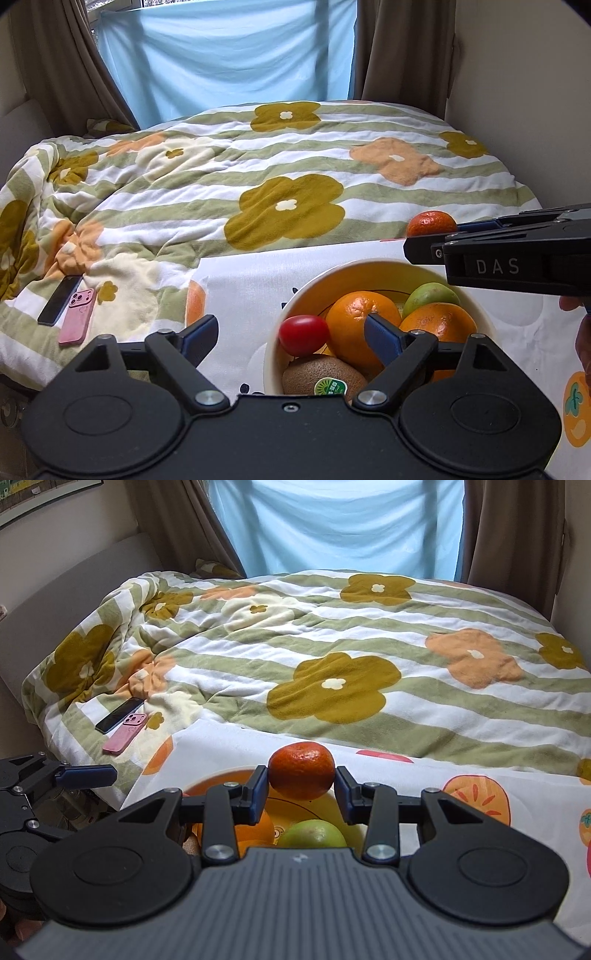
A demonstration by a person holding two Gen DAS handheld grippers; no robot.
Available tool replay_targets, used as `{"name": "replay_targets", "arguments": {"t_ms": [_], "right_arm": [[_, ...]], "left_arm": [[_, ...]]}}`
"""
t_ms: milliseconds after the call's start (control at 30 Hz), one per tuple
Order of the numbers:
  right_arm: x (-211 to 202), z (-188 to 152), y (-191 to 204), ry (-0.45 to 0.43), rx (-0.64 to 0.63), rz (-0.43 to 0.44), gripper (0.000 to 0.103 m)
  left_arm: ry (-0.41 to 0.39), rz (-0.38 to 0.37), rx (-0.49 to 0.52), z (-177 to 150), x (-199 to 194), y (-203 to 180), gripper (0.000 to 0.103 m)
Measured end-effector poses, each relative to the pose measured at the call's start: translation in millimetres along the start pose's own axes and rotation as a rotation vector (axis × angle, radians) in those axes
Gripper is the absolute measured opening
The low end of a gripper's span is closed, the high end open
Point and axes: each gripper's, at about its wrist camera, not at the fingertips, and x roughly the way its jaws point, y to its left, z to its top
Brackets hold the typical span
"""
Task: Organize fruits
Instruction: 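Release the cherry tomato in the bowl with the left tool while the right tool releases the mandarin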
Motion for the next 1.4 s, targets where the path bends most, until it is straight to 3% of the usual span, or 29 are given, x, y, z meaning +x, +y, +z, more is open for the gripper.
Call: {"name": "replay_targets", "arguments": {"t_ms": [533,567,667,700,900,1100,1333,1400], "right_arm": [[29,3,10,0.081,0.018,-0.01,0.054],[28,3,10,0.076,0.022,-0.006,0.057],[24,2,13,0.037,0.011,-0.03,0.089],[22,1,14,0.023,0.005,-0.038,0.094],[10,0,13,-0.005,0.011,-0.04,0.095],[-28,3,15,-0.059,-0.013,-0.041,0.095],[-109,-9,5,-0.131,-0.038,-0.049,0.095],[-135,-14,-2,-0.151,-0.036,-0.06,0.1]], "left_arm": [[0.022,0.045,0.014,-10,-1,9,0.089],[0.024,0.043,0.011,-10,0,10,0.089],[0.026,0.035,0.005,-11,0,10,0.089],[0.026,0.032,0.006,-12,-1,10,0.089],[0.01,0.043,0.01,-13,-10,7,0.089],[-0.041,0.071,0.008,-12,-39,-5,0.089],[-0.117,0.092,-0.005,-15,-99,-39,0.089],[-0.136,0.093,-0.009,-17,-121,-54,0.089]]}}
